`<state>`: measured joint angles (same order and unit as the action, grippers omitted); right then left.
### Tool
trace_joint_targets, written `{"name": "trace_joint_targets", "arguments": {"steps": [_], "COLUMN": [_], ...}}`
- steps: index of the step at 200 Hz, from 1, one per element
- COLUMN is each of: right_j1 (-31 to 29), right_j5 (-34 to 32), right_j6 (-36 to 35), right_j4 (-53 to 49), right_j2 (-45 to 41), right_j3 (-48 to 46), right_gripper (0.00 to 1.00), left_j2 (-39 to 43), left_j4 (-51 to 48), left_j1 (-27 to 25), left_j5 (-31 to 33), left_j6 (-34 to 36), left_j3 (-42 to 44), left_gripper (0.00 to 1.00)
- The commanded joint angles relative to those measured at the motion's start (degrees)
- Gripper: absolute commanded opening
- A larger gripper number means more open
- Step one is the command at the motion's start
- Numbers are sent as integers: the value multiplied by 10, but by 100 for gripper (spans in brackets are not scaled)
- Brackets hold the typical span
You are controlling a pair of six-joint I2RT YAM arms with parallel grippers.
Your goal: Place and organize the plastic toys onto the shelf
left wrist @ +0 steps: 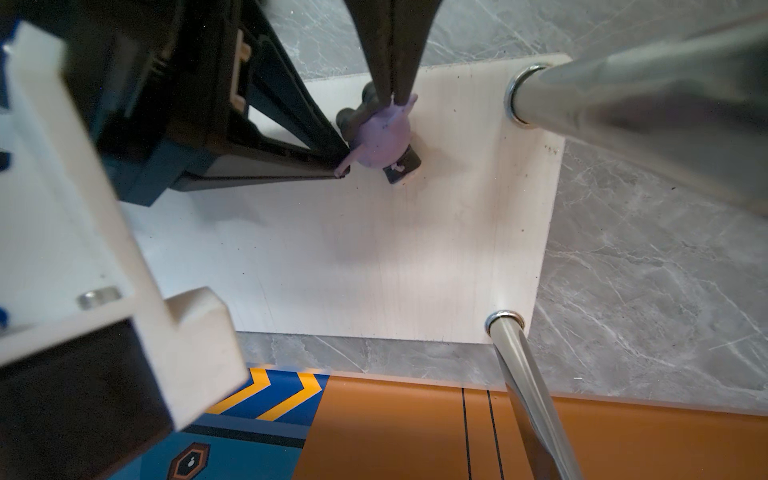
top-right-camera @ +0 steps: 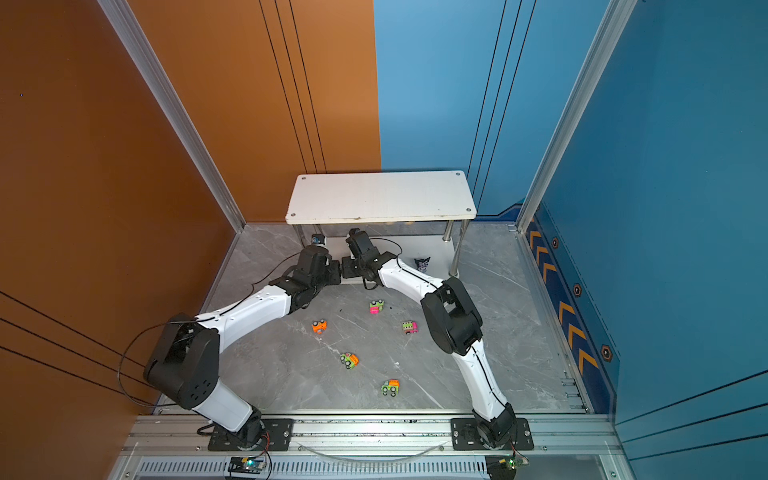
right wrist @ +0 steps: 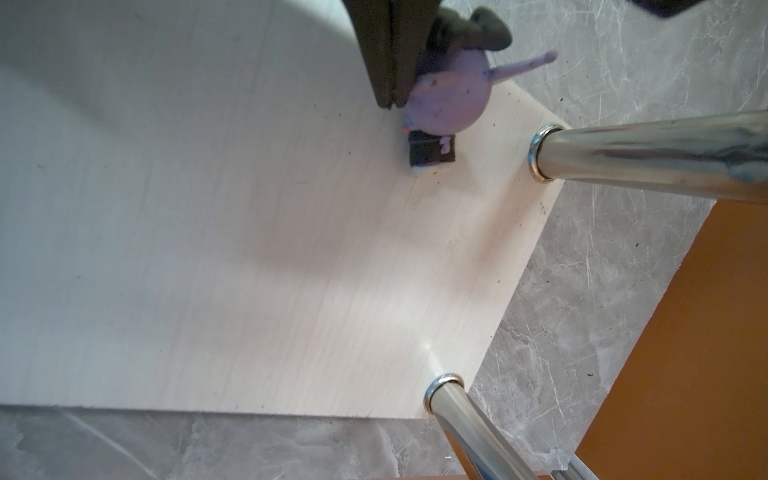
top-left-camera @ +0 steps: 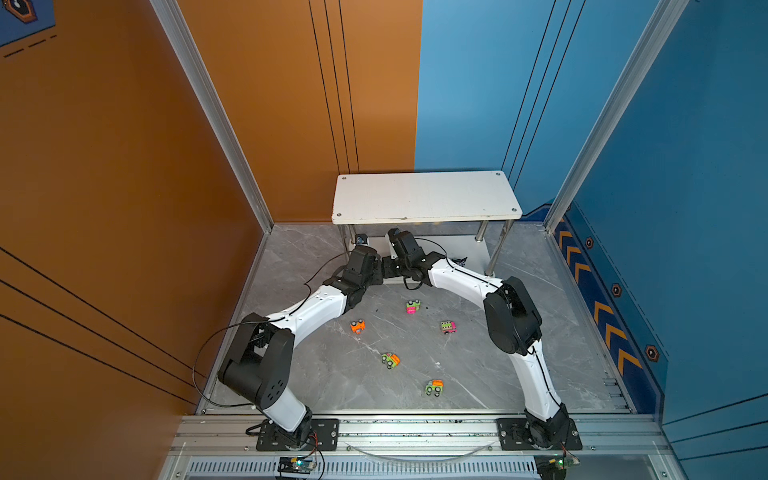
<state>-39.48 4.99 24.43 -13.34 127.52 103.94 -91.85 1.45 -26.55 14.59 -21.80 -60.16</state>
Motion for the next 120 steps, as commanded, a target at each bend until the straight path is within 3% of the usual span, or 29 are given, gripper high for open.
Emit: {"name": "trace_joint_targets", "arguments": {"steps": [1,120], "right_j1": [-2,-35], "right_j5": [8,6], "right_j6": [8,18], "right_j4": [3,15], "right_j2": [-17,-36], "right_j3": [-7,-45], "right_gripper": [0,0], "left_j2": [14,57], "left_j4": [-14,-29], "left_j1": [4,13], "left_j5": [4,9], "left_j6": [11,0], "left_j3": [-2,51], "left_gripper": [0,0]}}
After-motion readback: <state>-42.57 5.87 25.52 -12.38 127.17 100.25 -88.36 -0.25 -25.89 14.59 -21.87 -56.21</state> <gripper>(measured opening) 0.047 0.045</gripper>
